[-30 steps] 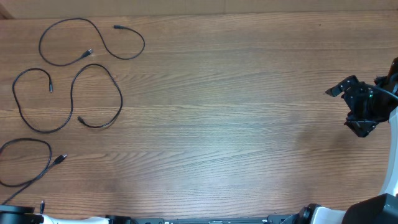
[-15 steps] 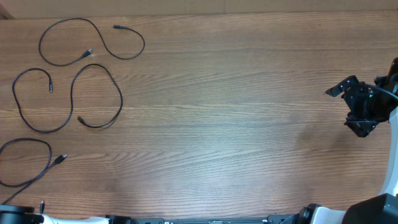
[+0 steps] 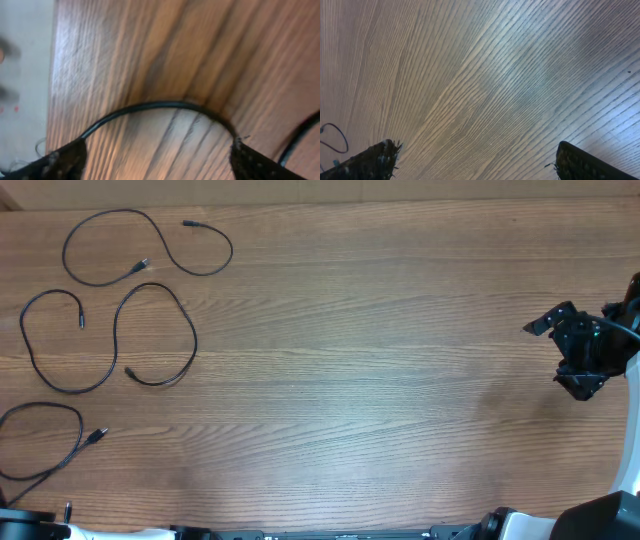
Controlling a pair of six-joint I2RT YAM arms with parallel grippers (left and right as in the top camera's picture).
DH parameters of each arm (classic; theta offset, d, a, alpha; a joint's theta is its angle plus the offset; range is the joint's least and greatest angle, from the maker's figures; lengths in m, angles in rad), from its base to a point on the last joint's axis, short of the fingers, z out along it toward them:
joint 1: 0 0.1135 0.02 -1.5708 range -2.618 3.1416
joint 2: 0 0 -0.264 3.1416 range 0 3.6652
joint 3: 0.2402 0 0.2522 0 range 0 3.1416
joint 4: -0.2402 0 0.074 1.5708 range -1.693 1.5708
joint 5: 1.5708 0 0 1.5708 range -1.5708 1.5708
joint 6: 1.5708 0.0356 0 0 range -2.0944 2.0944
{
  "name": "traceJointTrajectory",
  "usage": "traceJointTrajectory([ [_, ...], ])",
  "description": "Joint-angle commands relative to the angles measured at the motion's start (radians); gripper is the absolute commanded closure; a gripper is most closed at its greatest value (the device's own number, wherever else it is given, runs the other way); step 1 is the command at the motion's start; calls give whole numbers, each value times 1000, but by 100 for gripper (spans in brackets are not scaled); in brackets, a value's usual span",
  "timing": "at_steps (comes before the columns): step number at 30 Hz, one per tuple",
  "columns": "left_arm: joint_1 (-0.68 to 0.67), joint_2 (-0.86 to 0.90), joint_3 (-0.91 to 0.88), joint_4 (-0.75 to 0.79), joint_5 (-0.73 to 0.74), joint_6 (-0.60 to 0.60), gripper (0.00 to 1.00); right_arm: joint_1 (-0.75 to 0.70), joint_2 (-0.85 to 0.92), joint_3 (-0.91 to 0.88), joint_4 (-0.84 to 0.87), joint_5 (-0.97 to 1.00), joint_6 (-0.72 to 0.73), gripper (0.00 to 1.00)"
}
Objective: Untangle cables
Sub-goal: 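Adjust the lower-left cable with the left gripper near the table edge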
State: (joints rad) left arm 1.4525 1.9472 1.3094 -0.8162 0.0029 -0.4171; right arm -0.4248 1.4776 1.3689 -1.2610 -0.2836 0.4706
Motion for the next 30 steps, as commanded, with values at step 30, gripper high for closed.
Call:
traceJointTrajectory([
  [30,-74,48,58,136,147,578,8,-1,-7,18,3,3,-5,0],
])
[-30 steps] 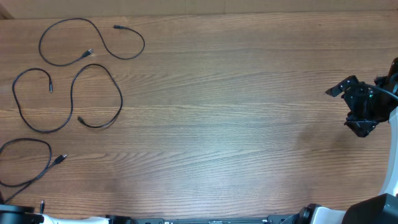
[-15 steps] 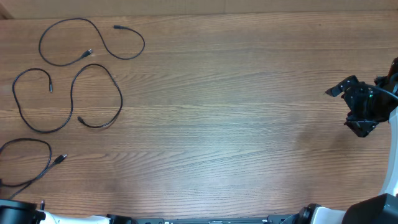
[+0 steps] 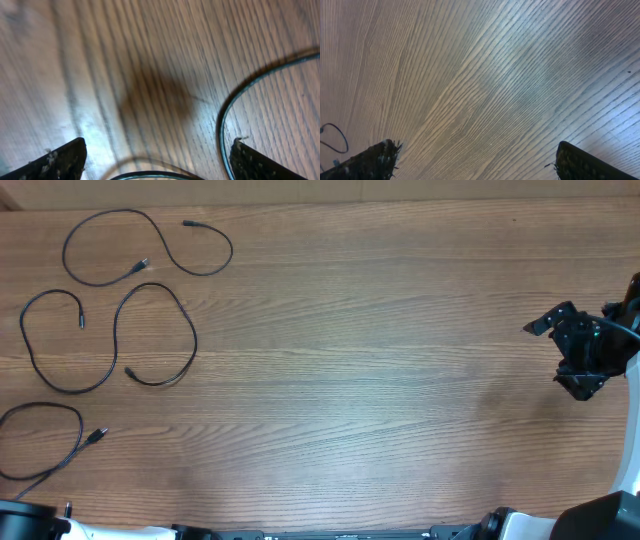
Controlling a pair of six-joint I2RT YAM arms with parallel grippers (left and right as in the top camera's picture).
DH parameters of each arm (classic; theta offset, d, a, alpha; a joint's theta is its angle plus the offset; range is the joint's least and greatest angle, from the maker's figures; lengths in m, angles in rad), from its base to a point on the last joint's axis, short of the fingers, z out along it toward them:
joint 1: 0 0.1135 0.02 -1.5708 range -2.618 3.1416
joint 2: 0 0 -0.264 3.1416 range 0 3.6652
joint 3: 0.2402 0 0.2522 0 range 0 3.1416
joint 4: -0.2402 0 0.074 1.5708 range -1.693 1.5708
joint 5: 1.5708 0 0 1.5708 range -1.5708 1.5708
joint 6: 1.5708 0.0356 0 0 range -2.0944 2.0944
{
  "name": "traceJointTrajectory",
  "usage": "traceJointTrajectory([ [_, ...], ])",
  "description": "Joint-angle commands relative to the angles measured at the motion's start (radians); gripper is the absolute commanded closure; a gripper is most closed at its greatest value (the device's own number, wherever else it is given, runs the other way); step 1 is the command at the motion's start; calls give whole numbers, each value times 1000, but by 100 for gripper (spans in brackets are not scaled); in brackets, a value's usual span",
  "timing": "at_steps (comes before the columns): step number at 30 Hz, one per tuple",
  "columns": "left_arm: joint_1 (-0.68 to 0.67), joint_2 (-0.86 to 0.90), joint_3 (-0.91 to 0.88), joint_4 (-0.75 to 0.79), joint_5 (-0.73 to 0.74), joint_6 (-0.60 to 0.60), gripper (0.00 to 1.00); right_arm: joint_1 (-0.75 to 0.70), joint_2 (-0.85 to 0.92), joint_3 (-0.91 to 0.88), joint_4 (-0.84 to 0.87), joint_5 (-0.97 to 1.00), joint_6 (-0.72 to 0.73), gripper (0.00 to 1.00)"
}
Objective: Untangle cables
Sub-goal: 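Adjust the lower-left cable with the left gripper near the table edge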
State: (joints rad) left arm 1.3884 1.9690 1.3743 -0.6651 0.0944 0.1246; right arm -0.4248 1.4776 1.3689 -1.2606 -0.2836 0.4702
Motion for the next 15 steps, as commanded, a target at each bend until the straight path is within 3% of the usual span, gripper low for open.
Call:
traceJointTrajectory([
  [1,-11,29,-6,-24,56,36,6,-1,-7,18,2,3,-4,0],
  [6,-16,41,-20,-57,58,25,7,-1,-7,18,2,3,-4,0],
  [10,-31,56,-53,-63,67,25,15,-1,-7,18,2,3,-4,0],
  [13,-42,58,-93,-59,93,23,32,-1,-7,18,2,3,-4,0],
  [15,-55,58,-117,-54,102,-10,30,-1,-7,18,2,3,-4,0],
])
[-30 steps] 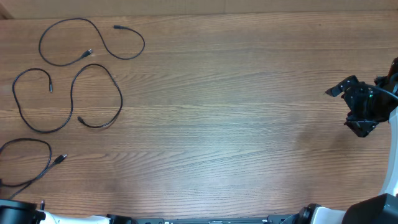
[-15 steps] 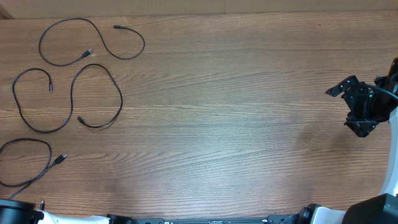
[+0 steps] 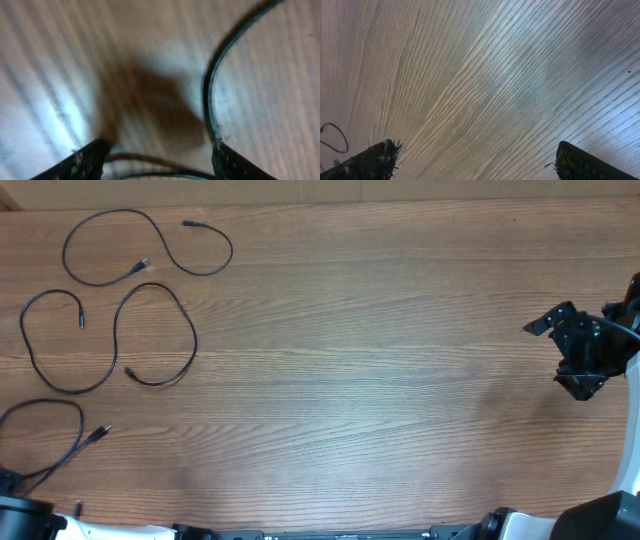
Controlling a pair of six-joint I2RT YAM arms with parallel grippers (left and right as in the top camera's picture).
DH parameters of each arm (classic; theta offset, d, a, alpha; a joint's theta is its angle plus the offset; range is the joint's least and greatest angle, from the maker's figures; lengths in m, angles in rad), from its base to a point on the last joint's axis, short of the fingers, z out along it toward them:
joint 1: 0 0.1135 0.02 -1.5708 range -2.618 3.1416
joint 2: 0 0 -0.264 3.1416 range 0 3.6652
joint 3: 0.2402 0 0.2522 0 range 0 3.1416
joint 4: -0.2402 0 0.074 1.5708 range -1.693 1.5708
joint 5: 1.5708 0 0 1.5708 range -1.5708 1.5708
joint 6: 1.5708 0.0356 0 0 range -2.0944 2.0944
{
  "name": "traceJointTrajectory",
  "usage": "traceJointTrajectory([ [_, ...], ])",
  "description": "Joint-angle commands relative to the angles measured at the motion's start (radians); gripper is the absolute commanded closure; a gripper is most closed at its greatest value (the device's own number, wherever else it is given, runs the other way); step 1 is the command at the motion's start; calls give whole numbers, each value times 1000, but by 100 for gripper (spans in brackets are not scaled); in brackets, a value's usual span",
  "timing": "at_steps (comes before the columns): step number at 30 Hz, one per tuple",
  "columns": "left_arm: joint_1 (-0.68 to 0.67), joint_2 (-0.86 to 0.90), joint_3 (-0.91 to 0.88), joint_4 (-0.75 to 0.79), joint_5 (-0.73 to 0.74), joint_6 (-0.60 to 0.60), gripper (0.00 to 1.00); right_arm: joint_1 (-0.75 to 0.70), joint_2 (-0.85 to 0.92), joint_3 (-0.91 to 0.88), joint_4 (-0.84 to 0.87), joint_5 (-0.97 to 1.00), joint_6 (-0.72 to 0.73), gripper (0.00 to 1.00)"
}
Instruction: Untangle cables
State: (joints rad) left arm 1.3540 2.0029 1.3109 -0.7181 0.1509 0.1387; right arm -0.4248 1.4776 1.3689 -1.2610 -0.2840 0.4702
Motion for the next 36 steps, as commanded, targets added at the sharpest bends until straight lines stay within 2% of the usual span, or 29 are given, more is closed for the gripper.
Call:
traceJointTrajectory([
  [1,-28,24,-63,-1,55,-40,28,-1,-7,18,3,3,-4,0],
  [8,-82,24,-71,-109,170,-103,27,-1,-7,18,3,3,-4,0],
  [17,-127,24,-70,-251,199,-154,26,-1,-7,18,3,3,-4,0],
  [22,-127,24,-70,-330,364,-220,23,-1,-7,18,3,3,-4,0],
  [27,-138,24,-70,-415,488,-212,30,-1,-7,18,3,3,-4,0],
  [30,-152,24,-70,-463,496,-151,28,-1,-7,18,3,3,-4,0],
  [32,-166,24,-70,-491,497,-114,24,-1,-7,18,3,3,-4,0],
  [36,-209,24,-70,-529,501,-108,24,-1,-7,18,3,3,-4,0],
])
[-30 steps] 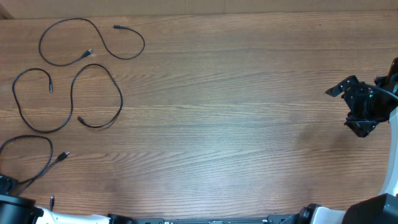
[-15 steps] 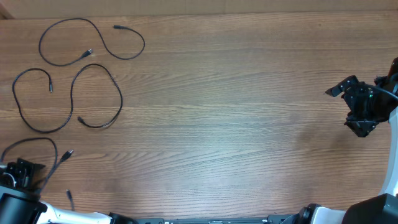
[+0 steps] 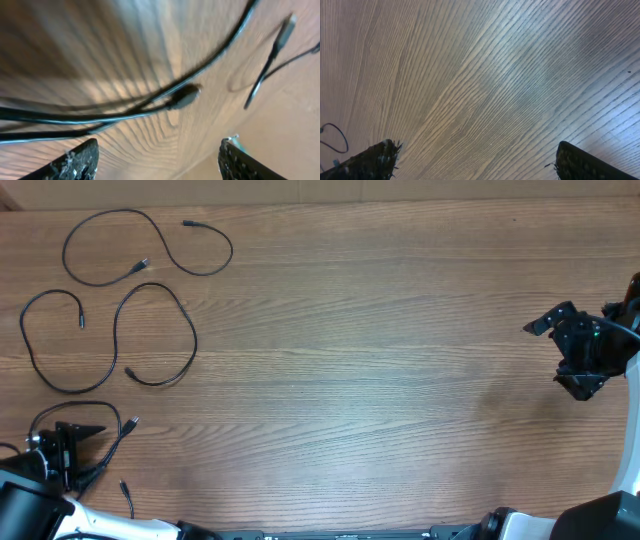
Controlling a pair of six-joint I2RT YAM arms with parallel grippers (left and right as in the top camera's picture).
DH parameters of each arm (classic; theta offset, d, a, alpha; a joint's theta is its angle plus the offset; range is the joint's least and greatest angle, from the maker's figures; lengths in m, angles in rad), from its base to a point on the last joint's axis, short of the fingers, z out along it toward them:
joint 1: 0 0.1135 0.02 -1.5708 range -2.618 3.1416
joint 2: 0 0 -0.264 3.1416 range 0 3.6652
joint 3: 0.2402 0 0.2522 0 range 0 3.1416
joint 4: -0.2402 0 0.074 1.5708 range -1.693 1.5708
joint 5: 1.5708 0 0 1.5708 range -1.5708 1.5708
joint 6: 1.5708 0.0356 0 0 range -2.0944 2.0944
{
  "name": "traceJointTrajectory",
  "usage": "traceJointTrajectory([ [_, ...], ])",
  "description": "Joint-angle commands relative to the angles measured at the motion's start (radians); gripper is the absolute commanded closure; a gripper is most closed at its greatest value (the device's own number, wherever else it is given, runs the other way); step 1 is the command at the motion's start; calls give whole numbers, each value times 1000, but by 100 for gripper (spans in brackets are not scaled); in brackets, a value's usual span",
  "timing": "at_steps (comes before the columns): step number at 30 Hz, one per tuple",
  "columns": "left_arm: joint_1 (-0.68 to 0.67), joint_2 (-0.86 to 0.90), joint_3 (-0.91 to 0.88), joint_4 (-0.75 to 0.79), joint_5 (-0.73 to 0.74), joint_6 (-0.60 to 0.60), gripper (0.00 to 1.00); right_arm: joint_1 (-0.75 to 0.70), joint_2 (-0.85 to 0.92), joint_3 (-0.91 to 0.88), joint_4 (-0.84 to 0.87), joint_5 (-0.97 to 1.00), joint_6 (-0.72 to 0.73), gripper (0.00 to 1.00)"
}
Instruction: Untangle cables
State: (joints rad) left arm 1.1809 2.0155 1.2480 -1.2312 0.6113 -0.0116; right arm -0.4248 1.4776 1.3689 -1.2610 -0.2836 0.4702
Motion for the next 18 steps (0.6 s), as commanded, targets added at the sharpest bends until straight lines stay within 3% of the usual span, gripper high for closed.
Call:
traceJointTrajectory([
  [1,-48,10,-7,-21,43,43,24,-1,-7,18,3,3,-4,0],
  [6,-110,-25,-5,2,50,42,30,-1,-7,18,3,3,-4,0],
  [13,-161,-159,26,72,34,-54,23,-1,-7,18,3,3,-4,0],
  [15,-167,-204,26,101,-8,-73,22,-1,-7,18,3,3,-4,0],
  [18,-177,-274,26,170,-189,-101,19,-1,-7,18,3,3,-4,0],
])
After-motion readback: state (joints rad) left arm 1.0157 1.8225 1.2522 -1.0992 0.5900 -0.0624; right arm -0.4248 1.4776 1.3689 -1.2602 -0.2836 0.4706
